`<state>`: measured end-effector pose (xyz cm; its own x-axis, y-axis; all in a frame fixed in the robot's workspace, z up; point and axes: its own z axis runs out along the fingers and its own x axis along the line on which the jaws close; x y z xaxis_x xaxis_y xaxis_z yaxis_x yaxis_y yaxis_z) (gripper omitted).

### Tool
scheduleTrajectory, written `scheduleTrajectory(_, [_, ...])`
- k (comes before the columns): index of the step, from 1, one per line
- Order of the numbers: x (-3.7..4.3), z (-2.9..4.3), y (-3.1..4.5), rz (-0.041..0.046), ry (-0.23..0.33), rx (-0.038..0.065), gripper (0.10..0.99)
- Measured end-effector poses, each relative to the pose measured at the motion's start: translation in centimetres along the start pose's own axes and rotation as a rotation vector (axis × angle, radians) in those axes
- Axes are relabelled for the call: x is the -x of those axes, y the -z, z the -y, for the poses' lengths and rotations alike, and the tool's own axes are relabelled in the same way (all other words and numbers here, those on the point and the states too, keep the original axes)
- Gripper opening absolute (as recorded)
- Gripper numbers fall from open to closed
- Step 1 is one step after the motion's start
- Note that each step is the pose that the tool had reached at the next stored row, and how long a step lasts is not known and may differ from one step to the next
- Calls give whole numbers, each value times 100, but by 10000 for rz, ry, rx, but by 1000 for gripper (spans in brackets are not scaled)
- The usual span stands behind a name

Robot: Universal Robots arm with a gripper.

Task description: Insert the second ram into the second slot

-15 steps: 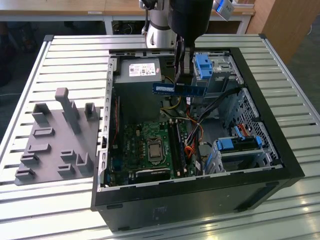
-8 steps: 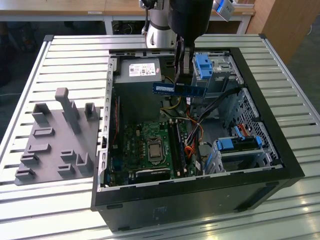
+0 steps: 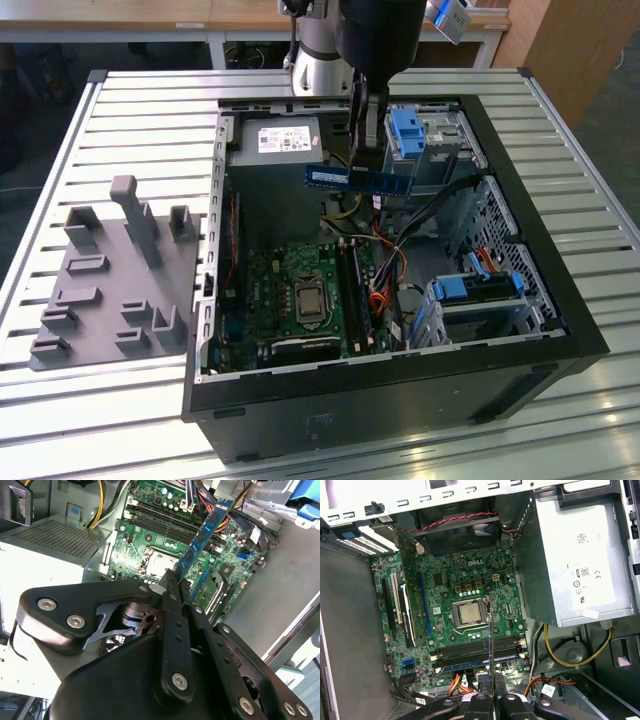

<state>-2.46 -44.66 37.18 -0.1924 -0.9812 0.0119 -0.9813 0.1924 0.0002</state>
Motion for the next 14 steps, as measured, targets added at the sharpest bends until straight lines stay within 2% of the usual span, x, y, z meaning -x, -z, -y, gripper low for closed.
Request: scheduleTrajectory(14, [0,1,0,-25,-628,2,141])
